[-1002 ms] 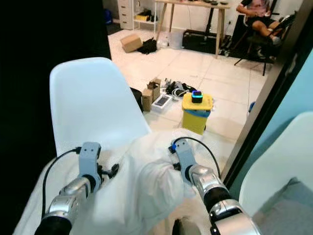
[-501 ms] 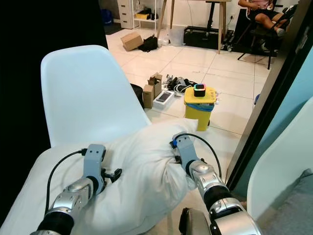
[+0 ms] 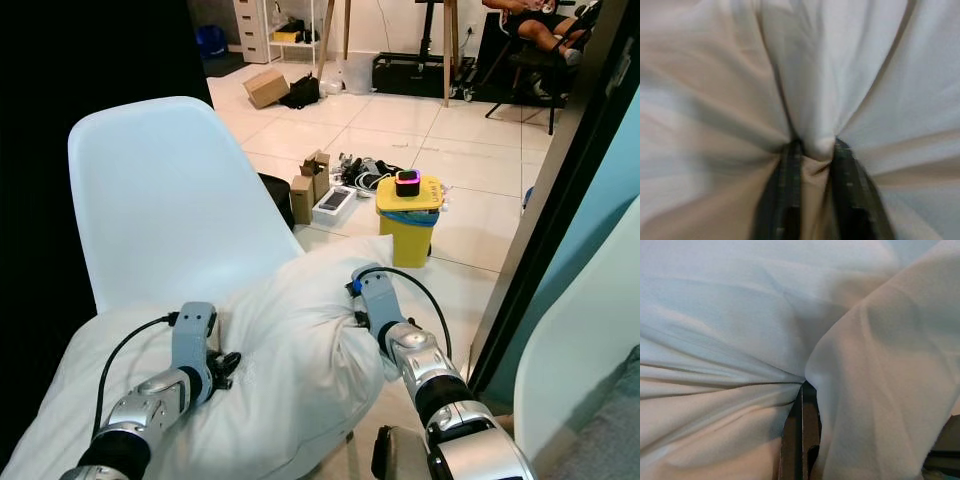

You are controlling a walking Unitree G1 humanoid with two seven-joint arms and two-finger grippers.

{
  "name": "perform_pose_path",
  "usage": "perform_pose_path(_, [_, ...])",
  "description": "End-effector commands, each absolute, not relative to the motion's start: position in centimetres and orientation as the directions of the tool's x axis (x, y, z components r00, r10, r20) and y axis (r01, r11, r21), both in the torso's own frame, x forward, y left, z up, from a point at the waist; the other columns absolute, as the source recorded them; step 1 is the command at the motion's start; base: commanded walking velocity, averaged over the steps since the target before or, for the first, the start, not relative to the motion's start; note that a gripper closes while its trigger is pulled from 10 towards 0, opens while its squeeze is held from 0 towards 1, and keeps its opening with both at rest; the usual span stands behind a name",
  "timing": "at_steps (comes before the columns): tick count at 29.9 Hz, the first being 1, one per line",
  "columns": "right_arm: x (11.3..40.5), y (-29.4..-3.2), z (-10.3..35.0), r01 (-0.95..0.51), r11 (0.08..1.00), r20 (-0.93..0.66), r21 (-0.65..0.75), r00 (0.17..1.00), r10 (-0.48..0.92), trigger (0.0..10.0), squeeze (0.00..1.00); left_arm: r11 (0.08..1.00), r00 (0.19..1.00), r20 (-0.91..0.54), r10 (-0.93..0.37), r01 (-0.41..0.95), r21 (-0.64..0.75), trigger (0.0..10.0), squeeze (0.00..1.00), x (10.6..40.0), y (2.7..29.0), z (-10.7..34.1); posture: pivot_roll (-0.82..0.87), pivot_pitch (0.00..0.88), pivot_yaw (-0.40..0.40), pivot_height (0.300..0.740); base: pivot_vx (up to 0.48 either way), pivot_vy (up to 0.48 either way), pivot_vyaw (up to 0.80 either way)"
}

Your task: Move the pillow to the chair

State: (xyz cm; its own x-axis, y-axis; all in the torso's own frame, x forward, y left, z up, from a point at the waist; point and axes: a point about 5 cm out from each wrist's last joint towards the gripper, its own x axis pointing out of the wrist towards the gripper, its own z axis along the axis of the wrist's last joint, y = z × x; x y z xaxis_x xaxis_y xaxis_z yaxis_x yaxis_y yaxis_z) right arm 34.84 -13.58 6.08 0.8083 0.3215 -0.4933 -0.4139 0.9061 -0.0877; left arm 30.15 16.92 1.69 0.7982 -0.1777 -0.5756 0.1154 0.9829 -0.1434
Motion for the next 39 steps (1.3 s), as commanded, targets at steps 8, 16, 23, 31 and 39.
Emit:
perform_pose_path(8, [35.4,-12.2,7.1,-0.437,0.897,-0.438,-0.068,0.821,0.366,10.0,0.00,0.870,0.917,-0.363,-0.164,-0.039,-0.492,0.0,0.00,31.8,17.2,4.3,0.07,0.055,0.001,0.551,0.000,0.000,0.00])
perform_pose_path(16, [36.0,-11.7,8.5,-0.433,0.900,-0.355,-0.043,0.849,0.392,10.0,0.00,0.829,0.999,0.017,0.047,-0.029,-0.558,0.0,0.00,34.2,19.7,12.3,0.08,0.055,-0.008,0.551,0.000,0.000,0.00])
perform_pose_path(23, [37.1,-10.5,11.2,-0.447,0.894,-0.209,0.014,0.874,0.440,10.0,0.00,0.900,0.911,0.281,0.302,-0.175,-0.399,0.0,0.00,33.6,23.4,20.1,0.09,0.053,-0.014,0.551,0.000,0.000,0.00])
perform_pose_path(31, [37.7,-11.6,11.7,-0.362,0.928,-0.201,-0.090,0.919,0.339,10.0,1.00,0.928,0.906,0.257,0.335,-0.270,-0.257,0.0,0.00,32.9,22.5,19.5,0.10,0.054,-0.017,0.551,0.000,0.000,0.00])
perform_pose_path(39, [37.8,-16.8,11.5,-0.148,0.959,-0.201,-0.243,0.974,0.100,10.0,1.00,0.929,0.941,0.172,0.290,-0.234,-0.288,0.0,0.00,33.1,20.6,17.4,0.09,0.049,-0.006,0.551,0.000,0.000,0.00])
